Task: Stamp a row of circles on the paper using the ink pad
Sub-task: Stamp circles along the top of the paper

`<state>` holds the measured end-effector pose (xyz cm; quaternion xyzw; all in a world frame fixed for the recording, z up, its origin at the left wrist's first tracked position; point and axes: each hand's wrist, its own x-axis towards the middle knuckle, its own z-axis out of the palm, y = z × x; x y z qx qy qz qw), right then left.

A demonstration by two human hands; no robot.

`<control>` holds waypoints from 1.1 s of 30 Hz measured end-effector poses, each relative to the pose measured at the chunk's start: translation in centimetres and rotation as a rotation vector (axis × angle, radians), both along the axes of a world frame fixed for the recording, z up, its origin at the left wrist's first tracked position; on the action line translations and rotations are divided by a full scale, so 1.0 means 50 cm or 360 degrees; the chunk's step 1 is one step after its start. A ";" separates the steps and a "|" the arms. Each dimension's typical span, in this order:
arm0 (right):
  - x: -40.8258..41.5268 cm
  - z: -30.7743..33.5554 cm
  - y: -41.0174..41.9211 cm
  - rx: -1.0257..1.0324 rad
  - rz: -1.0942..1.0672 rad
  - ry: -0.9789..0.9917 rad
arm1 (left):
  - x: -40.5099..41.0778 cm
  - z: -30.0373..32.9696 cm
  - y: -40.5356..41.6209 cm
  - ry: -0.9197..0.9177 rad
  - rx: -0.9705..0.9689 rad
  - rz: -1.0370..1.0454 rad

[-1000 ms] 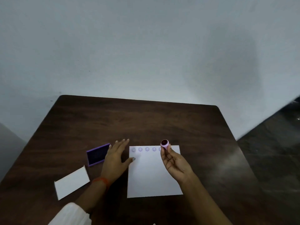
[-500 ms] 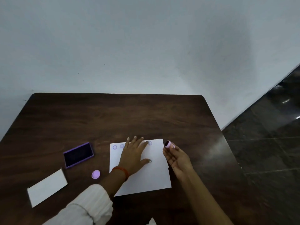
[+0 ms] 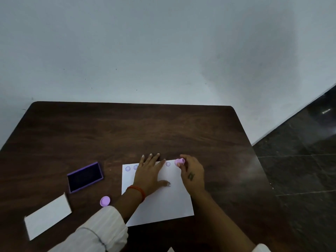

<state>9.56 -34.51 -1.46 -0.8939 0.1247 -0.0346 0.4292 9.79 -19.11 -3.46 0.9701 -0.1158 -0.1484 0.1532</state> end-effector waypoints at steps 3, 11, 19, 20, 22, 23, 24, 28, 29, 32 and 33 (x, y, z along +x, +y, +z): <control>0.015 -0.011 0.001 -0.0212 0.0161 0.0052 | 0.008 0.000 0.001 -0.0027 0.0033 -0.0022; 0.038 -0.013 0.002 -0.0694 0.0547 0.0286 | 0.013 -0.003 0.002 -0.0057 0.0052 -0.0028; 0.042 -0.007 0.013 -0.0887 0.0637 0.0226 | 0.011 0.003 0.000 -0.0042 0.0059 -0.0014; 0.044 -0.006 0.013 -0.0911 0.0654 0.0221 | 0.011 0.004 0.001 -0.0040 0.0057 -0.0015; 0.048 -0.003 0.015 -0.0941 0.0687 0.0227 | 0.011 0.006 0.002 -0.0039 0.0055 -0.0022; 0.050 -0.002 0.015 -0.0954 0.0700 0.0233 | 0.010 0.006 0.002 -0.0039 0.0055 -0.0025; 0.052 -0.001 0.016 -0.0966 0.0712 0.0235 | 0.010 0.006 0.003 -0.0037 0.0056 -0.0027; 0.055 0.000 0.015 -0.0994 0.0739 0.0187 | 0.010 0.002 0.002 -0.0043 0.0028 -0.0021; 0.054 0.000 0.015 -0.0994 0.0741 0.0179 | 0.010 0.000 0.002 -0.0049 0.0018 -0.0014; 0.053 0.000 0.013 -0.0999 0.0768 0.0168 | 0.011 -0.005 0.002 -0.0066 -0.0004 -0.0003; 0.052 -0.001 0.011 -0.0996 0.0775 0.0163 | 0.011 -0.007 0.002 -0.0067 -0.0014 0.0000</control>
